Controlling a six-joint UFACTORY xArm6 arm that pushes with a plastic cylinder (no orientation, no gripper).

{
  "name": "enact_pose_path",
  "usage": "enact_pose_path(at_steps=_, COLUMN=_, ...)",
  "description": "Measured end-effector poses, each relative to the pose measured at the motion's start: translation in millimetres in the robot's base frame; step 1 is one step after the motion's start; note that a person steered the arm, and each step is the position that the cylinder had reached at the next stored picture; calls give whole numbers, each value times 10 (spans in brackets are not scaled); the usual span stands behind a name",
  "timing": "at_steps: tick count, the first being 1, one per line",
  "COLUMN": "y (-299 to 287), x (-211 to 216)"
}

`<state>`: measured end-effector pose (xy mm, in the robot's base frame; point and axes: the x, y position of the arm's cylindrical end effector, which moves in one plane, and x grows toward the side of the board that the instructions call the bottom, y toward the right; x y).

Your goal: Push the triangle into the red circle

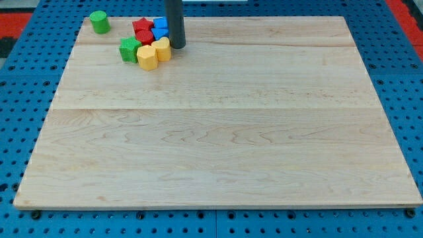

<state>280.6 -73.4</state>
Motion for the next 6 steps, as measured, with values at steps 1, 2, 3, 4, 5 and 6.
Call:
enact_pose_path(at_steps=1, y=296, x=-73)
enact_pose_path(at_steps=2, y=559, x=-291)
enact_pose_path(at_steps=3, y=244, x=-305)
enact_pose_path(at_steps=4, y=-122, x=-223)
enact_pose_path(at_steps=5, y=-213, x=-195)
enact_pose_path(at_steps=6, y=-216, x=-195)
